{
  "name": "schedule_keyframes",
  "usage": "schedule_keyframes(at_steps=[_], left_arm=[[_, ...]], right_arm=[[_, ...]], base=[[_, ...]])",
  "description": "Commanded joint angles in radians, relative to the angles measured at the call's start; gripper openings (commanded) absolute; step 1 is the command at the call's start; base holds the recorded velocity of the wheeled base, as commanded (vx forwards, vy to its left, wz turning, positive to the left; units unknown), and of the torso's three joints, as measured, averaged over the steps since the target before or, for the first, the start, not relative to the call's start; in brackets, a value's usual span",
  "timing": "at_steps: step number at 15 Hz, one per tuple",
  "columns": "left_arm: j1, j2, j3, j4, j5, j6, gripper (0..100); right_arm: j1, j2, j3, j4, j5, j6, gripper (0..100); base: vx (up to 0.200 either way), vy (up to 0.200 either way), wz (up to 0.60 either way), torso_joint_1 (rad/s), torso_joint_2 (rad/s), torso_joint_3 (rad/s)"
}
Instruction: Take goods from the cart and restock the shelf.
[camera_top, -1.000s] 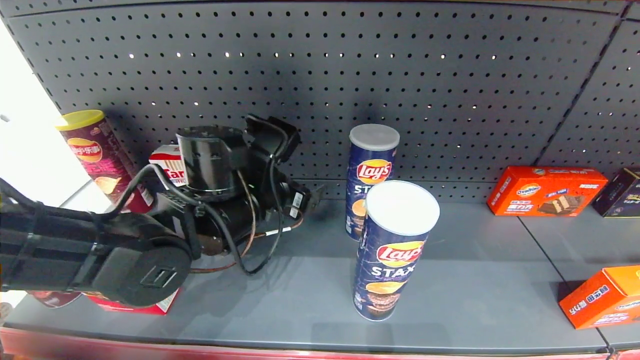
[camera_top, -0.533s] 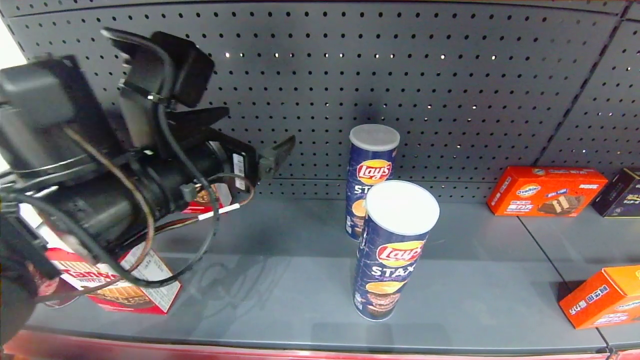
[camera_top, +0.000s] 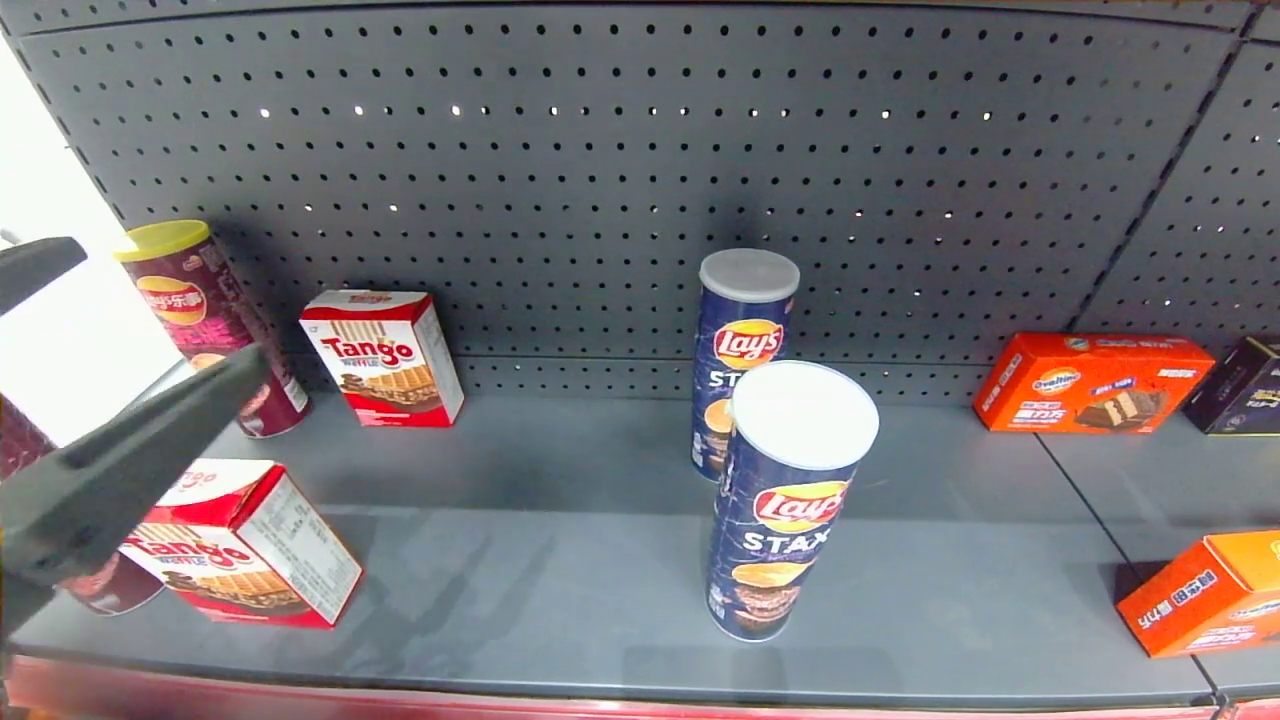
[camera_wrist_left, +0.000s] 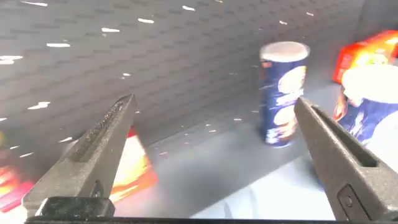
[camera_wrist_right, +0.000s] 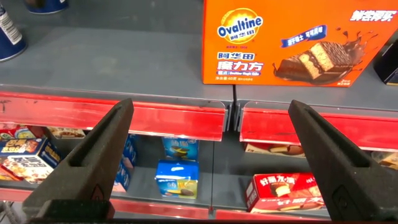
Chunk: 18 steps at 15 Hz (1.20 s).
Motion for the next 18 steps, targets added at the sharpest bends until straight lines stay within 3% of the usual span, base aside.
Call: schedule_keyframes(at_steps=[1, 2, 5, 7, 11, 13, 14, 15, 18], left_arm=[[0.163, -0.302, 0.173, 0.028, -0.002, 0.019, 100], [0.265, -0.376, 0.223, 0.028, -0.002, 0.014, 100], [0.446, -0.558, 0.338, 0.037, -0.002, -0.027, 100], [0.513, -0.656, 0.4, 0.052, -0.003, -0.053, 100], [0.61, -0.825, 0.416, 0.322, -0.028, -0.075, 100], [0.63, -0.873, 0.423, 0.436, -0.23, -0.113, 100], [0.63, -0.879, 0.449, 0.519, -0.411, -0.138, 100], [0.63, -0.879, 0.469, 0.574, -0.49, -0.136, 100], [0.63, -0.879, 0.515, 0.583, -0.494, -0.142, 100]], right_arm=[[0.0, 0.0, 0.0, 0.0, 0.0, -0.001, 100], [0.0, 0.0, 0.0, 0.0, 0.0, -0.001, 100], [0.0, 0.0, 0.0, 0.0, 0.0, 0.001, 100], [0.0, 0.0, 0.0, 0.0, 0.0, -0.001, 100], [0.0, 0.0, 0.0, 0.0, 0.0, -0.001, 100], [0.0, 0.0, 0.0, 0.0, 0.0, -0.001, 100], [0.0, 0.0, 0.0, 0.0, 0.0, -0.001, 100], [0.0, 0.0, 0.0, 0.0, 0.0, 0.001, 100], [0.0, 0.0, 0.0, 0.0, 0.0, -0.001, 100]], base=[[0.0, 0.0, 0.0, 0.0, 0.0, 0.0], [0.0, 0.0, 0.0, 0.0, 0.0, 0.0], [0.0, 0.0, 0.0, 0.0, 0.0, 0.0], [0.0, 0.0, 0.0, 0.0, 0.0, 0.0], [0.0, 0.0, 0.0, 0.0, 0.0, 0.0], [0.0, 0.0, 0.0, 0.0, 0.0, 0.0], [0.0, 0.0, 0.0, 0.0, 0.0, 0.0], [0.0, 0.0, 0.0, 0.0, 0.0, 0.0], [0.0, 0.0, 0.0, 0.0, 0.0, 0.0]])
